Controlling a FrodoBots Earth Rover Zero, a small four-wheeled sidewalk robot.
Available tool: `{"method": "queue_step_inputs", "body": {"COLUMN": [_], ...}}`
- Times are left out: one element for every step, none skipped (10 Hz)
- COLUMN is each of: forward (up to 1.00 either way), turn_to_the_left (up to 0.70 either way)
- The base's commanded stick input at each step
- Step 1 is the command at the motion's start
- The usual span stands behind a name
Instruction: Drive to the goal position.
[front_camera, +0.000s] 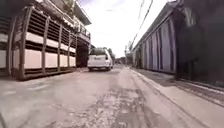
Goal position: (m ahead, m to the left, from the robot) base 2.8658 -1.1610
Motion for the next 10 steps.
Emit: {"method": "queue_step_inputs", "body": {"forward": [0.7,0.7,0.7,0.7,0.7,0.7,0.7,0.7,0.7,0.7], "turn_to_the_left": [0.0,0.0,0.0,0.0,0.0,0.0,0.0,0.0,0.0,0.0]}}
